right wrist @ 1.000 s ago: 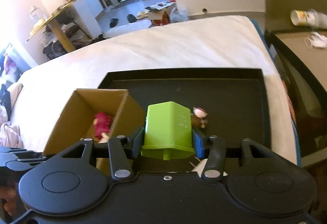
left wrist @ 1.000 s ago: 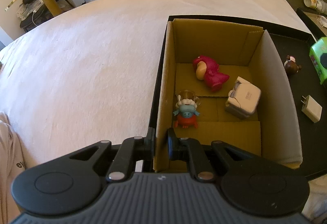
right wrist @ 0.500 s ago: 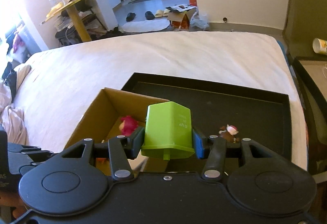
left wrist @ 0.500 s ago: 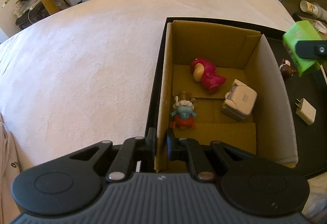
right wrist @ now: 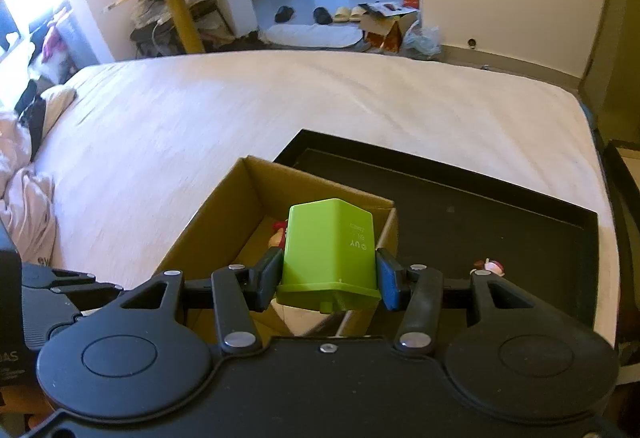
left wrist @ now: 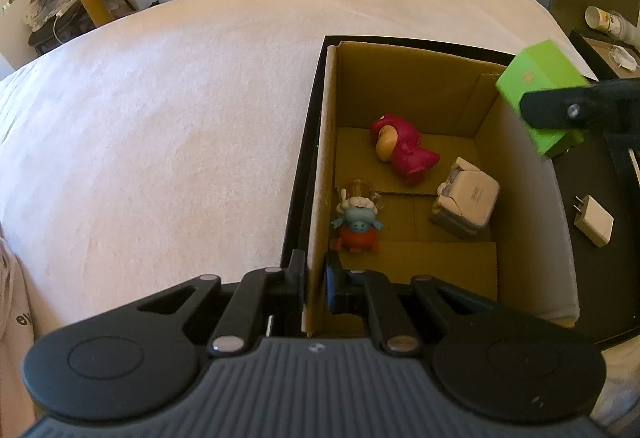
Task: Organize rigid objects
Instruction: 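Lift the green hexagonal box with the right gripper and carry it over the box, then release the green hexagonal box into the box from the right gripper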
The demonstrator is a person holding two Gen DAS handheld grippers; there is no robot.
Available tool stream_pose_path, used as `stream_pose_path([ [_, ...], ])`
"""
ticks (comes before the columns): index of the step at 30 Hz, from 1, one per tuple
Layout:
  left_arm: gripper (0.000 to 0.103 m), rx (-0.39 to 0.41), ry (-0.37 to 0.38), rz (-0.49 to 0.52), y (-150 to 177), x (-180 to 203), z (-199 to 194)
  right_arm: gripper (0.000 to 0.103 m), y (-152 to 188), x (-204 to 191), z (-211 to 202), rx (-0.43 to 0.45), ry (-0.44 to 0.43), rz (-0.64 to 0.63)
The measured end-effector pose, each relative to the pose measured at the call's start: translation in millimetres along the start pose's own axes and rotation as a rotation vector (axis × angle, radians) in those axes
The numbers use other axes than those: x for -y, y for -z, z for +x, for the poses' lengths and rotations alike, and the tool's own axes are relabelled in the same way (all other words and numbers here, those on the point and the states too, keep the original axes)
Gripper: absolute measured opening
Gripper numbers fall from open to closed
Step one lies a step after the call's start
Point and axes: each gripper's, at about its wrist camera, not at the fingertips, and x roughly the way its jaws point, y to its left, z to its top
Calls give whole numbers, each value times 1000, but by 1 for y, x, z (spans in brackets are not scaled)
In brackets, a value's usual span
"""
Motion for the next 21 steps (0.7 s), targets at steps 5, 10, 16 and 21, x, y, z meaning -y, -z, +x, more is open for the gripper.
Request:
stream_pose_path([
  [5, 9, 1, 8, 3, 0, -2, 0, 49, -1, -11, 13, -46, 2, -49],
  [10, 9, -1, 18, 1, -1, -3, 1, 49, -1, -22, 21, -67, 13, -89],
  [16, 9, 6, 27, 0, 0, -5, 1, 49, -4, -30, 30, -86, 42, -128],
  [21, 9, 17, 29, 7, 0, -4, 0, 49, -4, -34, 39, -97, 87, -157],
])
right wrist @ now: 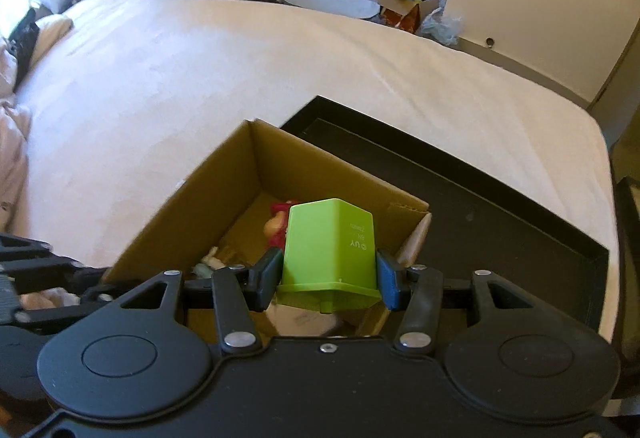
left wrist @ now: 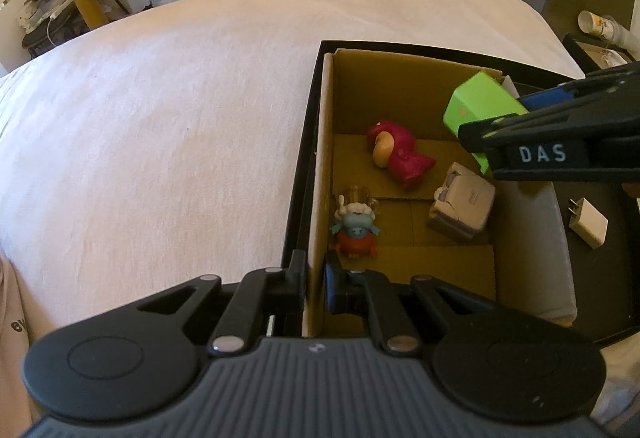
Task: Organize rigid objects
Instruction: 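Release the green hexagonal box into the box from the right gripper, then move the open right gripper to the white plug charger on the tray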
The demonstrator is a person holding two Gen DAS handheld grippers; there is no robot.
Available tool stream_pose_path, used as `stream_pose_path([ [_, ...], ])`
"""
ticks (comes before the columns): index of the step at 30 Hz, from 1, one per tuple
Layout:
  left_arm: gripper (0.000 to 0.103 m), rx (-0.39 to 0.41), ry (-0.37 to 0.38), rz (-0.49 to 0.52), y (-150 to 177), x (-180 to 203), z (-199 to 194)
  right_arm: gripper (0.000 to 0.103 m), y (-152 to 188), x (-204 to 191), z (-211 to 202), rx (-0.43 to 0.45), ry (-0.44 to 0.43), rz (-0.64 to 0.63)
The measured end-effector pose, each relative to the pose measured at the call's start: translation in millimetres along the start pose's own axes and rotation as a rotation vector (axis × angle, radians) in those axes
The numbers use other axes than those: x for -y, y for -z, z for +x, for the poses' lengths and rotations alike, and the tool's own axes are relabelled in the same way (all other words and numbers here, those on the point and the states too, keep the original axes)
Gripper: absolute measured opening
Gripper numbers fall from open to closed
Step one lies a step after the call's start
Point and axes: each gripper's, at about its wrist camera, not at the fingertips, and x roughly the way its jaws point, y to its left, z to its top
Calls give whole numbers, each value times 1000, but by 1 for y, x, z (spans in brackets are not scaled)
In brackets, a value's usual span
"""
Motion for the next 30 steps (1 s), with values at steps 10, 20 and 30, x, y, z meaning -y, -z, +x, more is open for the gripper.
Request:
stream_pose_path([
  [10, 9, 1, 8, -14, 0, -2, 0, 53, 3, 2, -3, 8, 18, 12],
  [20, 9, 7, 5, -9, 0, -1, -2, 78, 12, 23, -35, 69, 33, 83],
  [30, 9, 9, -7, -8, 0, 1, -3, 88, 34, 45, -58, 74, 89, 128],
])
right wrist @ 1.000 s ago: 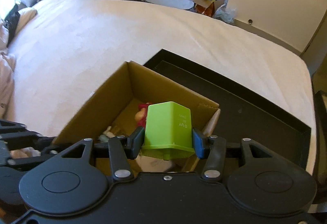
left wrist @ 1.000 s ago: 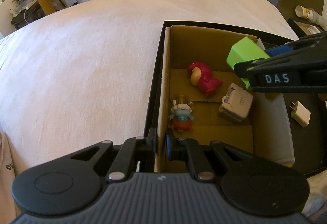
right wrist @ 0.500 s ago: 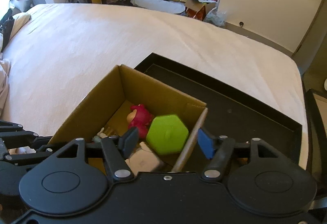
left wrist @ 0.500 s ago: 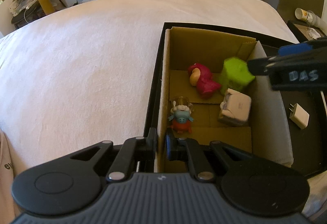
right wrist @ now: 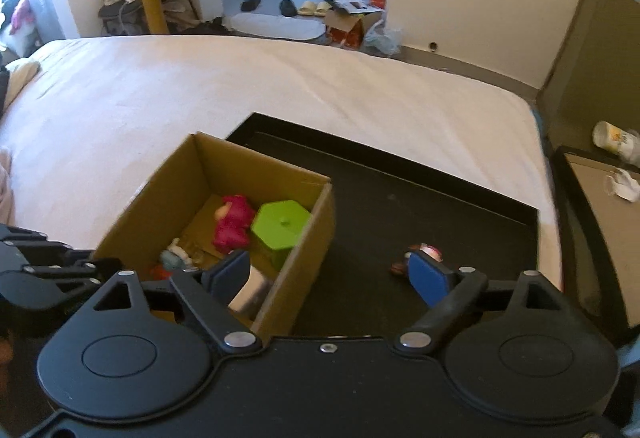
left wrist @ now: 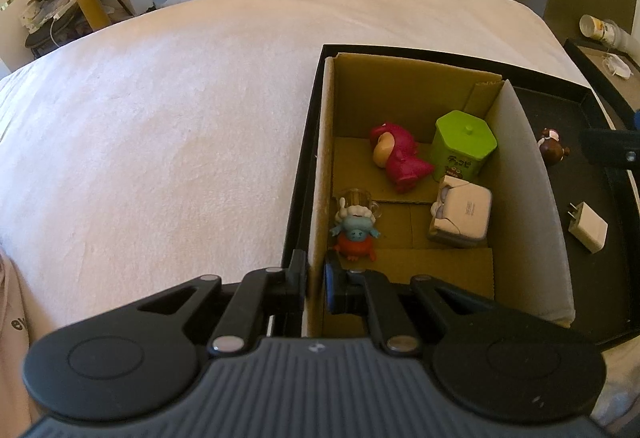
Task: Organize rigid objects
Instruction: 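Move the open right gripper to the white plug charger on the tray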
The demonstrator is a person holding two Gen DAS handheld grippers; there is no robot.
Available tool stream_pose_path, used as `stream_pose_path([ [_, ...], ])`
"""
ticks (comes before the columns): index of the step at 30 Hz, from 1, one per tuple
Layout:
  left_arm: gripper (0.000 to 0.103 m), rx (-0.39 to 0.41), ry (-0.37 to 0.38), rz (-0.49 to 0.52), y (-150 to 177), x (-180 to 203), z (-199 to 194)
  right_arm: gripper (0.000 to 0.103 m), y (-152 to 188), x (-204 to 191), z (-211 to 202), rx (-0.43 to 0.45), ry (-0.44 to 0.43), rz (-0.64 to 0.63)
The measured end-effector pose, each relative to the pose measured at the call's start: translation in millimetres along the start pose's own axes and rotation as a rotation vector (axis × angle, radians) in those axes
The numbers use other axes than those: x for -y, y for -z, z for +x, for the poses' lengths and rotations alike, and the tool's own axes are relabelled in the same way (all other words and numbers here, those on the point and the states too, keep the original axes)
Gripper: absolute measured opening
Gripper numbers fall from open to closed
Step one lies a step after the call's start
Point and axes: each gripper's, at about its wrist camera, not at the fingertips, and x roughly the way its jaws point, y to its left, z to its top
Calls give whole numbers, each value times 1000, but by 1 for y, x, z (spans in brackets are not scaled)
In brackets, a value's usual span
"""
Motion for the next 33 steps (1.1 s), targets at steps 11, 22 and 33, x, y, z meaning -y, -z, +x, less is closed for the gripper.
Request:
stream_pose_path([
  [11, 9, -2, -20, 5, 0, 4, -2, 89, 19, 34, 0, 12, -38, 89],
  [22, 9, -8, -45, 14, -1, 10, -2, 93, 38, 62, 0, 23, -37, 107],
  [33, 9, -17, -64, 26, -3, 13, 0, 94, 59, 84, 8, 27, -90, 125],
])
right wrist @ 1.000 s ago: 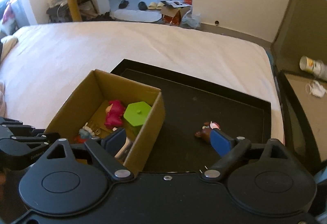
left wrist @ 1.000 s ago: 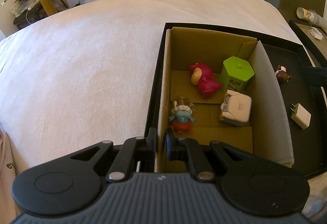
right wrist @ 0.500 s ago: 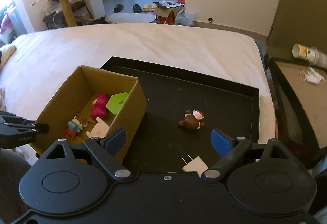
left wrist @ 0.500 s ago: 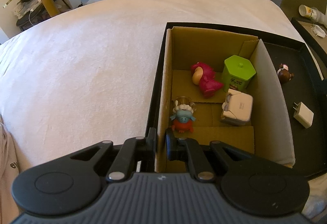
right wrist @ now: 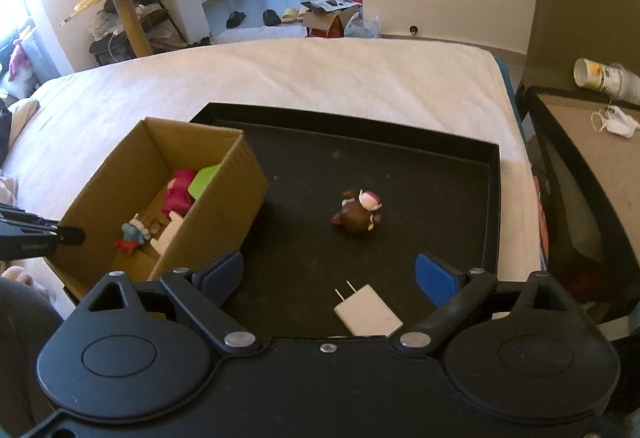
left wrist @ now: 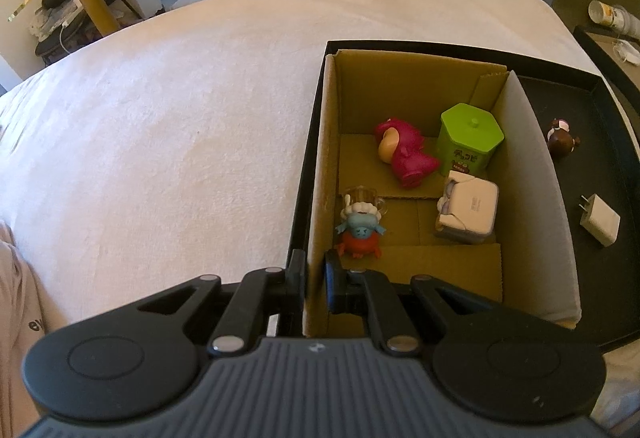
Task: Organize rigid objects
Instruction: 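Move the open right gripper to the white plug charger on the tray, then close the right gripper on the white plug charger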
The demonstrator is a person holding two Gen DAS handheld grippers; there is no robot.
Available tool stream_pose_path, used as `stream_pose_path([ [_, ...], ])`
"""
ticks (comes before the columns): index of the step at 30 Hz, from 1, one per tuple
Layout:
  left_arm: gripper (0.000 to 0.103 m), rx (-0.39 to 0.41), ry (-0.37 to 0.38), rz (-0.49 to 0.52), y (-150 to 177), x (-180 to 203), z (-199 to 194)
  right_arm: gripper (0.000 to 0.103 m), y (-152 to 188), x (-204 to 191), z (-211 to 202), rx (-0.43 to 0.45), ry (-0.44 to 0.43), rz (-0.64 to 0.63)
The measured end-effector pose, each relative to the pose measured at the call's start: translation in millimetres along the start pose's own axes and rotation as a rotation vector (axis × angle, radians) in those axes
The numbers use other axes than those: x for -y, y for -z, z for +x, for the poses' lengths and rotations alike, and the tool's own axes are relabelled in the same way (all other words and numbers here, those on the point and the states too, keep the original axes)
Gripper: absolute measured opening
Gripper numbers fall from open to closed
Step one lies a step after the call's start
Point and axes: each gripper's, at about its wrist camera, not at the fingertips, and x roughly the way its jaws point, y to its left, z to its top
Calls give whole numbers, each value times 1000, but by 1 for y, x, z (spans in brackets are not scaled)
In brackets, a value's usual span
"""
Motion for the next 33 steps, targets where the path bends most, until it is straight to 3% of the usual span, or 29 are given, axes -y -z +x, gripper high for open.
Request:
stream_pose_path([
  [15, 10, -19, -37, 25, -3, 8, 3, 93, 19, 27, 16, 18, -70, 58],
  [24, 10, -46, -75, 41, -8, 14, 4, 93, 24, 31, 36, -59, -58, 47],
  [29, 11, -59, -83, 50, -8, 15, 5, 92, 28, 50, 49, -128, -88, 169],
  [33, 11, -65, -88, 56, -9, 15, 6, 92, 30, 50, 52, -133, -67, 153],
])
